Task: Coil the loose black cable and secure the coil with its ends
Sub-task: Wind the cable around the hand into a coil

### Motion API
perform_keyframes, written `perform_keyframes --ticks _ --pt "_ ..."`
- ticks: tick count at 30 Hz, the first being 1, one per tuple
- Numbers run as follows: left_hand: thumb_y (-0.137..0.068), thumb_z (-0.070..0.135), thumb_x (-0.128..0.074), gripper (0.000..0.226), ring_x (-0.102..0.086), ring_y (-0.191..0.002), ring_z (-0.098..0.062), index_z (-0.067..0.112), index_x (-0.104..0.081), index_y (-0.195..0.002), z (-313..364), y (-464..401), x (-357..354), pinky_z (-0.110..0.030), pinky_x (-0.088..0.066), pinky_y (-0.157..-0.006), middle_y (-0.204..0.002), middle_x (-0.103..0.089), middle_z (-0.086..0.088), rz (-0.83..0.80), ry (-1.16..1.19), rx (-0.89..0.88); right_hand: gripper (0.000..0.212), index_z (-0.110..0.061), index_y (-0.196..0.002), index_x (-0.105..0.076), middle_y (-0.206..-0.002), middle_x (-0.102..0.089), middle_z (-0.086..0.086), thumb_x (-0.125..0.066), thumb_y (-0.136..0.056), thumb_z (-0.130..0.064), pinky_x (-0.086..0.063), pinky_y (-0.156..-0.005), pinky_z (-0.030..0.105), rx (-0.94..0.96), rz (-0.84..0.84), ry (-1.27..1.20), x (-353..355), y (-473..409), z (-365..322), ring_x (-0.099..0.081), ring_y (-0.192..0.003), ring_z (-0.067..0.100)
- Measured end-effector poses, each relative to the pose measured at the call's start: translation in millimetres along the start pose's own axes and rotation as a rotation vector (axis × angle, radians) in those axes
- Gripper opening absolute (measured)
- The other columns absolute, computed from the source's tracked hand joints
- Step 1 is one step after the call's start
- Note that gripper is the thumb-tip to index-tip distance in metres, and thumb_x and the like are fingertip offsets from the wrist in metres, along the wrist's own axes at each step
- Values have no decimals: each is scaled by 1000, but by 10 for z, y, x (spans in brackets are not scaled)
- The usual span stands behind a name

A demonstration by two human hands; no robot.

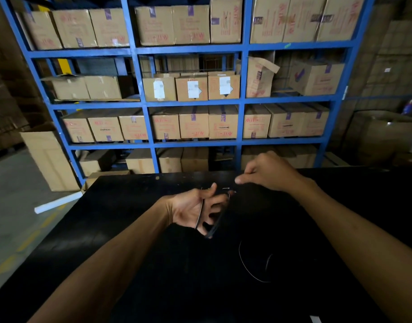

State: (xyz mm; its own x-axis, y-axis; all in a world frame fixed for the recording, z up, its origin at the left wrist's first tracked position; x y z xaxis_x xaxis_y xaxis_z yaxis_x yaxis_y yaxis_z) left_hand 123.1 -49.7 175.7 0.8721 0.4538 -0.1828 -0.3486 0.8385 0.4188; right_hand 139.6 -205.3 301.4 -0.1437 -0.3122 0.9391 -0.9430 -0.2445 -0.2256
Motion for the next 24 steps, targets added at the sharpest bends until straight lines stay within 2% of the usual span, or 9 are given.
perform_keyframes --ticks 3,5,7,10,13,16,20,24 --pt "-92 73 -31 71 -6 -151 -41 41 -25 -155 91 -8 210 -66 -8 -118 -169 -2 -5 213 62 -43 25 -25 -76 -73 -64 -67 -4 -64 -93 -41 -57 -68 33 -13 102 -150 -98 135 -96 -64 -63 5" --pt "-95 69 -25 68 -6 -152 -37 37 -24 -156 233 28 288 -63 -11 -117 -168 -3 -5 319 137 -145 17 -29 -99 -76 -73 -69 -10 -60 -97 -34 -56 -65 26 -49 167 -324 -274 300 -147 -64 -67 0" --pt "-97 67 -26 65 -7 -152 -39 36 -31 -154 403 63 334 -67 -7 -117 -168 -8 -6 322 266 -293 25 -37 -122 -65 -77 -66 -11 -57 -100 -29 -50 -55 17 -138 181 -566 -549 461 -113 -62 -63 -1" --pt "-98 65 -25 62 -17 -148 -48 36 -39 -151 633 155 372 -76 -5 -113 -166 -18 -13 279 459 -487 28 -37 -125 -67 -67 -59 -5 -55 -101 -29 -43 -46 22 -248 106 -962 -1078 680 -51 -49 -47 1" --pt "-100 62 -19 62 -34 -138 -54 34 -38 -151 788 228 295 -80 -17 -106 -161 -24 -16 169 500 -581 27 -38 -123 -70 -61 -48 -4 -54 -101 -32 -36 -46 24 -290 36 -1227 -1432 869 -70 -38 -49 7" --pt "-101 61 -18 60 -22 -143 -56 36 -28 -155 837 223 93 -80 -12 -108 -165 -17 -14 44 484 -599 26 -39 -117 -72 -63 -45 -2 -52 -102 -35 -37 -52 25 -302 -67 -1322 -1572 908 -88 -36 -52 8" --pt "-102 60 -15 58 -13 -145 -56 41 -21 -156 890 212 -177 -78 -1 -111 -168 -9 -7 -91 437 -632 28 -36 -116 -74 -64 -44 -2 -49 -103 -36 -41 -57 27 -250 -265 -1281 -1576 801 -105 -37 -54 10" --pt "-102 58 -18 57 -19 -146 -53 39 -24 -156 972 289 -177 -77 -8 -111 -168 -13 -5 -90 404 -661 31 -27 -116 -75 -63 -43 -1 -55 -98 -43 -41 -57 28 -214 -449 -1218 -1546 742 -101 -35 -53 11"
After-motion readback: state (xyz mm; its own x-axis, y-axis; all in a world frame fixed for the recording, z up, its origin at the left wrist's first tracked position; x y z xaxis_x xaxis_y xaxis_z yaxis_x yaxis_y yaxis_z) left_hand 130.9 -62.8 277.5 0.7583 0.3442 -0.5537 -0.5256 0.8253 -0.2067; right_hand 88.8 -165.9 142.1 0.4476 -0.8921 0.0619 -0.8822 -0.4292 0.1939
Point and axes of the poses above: each hand's wrist, its own y-axis away from the middle knuckle, its own x-axis out of the back of the hand, z = x × y, the point moved 8 cm from there along -y, towards the middle knuckle
